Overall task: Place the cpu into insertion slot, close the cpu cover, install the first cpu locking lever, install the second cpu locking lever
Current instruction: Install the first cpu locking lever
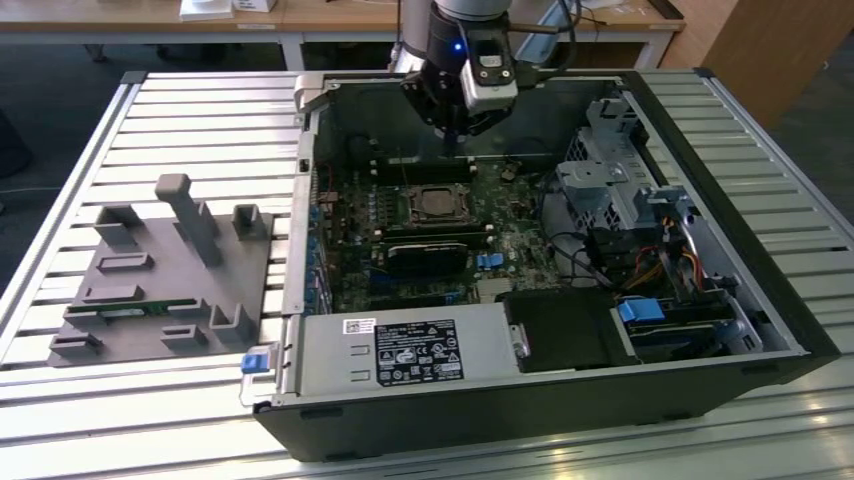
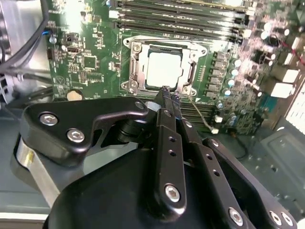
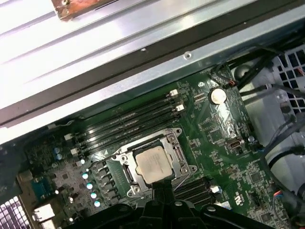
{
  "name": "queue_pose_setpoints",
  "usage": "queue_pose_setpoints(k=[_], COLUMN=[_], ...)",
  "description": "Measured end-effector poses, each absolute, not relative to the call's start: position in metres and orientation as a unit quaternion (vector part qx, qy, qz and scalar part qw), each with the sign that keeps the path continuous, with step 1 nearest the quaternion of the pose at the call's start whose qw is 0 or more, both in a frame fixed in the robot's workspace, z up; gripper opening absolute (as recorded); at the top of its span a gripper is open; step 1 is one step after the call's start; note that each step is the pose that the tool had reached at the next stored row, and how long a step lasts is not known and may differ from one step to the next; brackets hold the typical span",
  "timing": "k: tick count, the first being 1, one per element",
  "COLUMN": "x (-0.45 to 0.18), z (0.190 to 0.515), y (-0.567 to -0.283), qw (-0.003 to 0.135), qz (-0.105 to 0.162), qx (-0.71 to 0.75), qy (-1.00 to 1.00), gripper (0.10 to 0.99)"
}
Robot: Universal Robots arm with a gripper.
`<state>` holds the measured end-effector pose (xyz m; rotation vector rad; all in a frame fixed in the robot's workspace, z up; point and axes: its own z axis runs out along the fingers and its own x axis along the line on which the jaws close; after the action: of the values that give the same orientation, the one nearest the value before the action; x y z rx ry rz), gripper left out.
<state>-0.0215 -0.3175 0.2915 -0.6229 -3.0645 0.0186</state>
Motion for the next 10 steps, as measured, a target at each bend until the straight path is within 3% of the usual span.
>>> queue_pose_setpoints(k=[10], x=[-0.0215], z=[0.2909], y=[-0.3176], qw=[0.005], qz=[0.006], qx=[-0.119], qy=[-0.993], gripper=[0.118])
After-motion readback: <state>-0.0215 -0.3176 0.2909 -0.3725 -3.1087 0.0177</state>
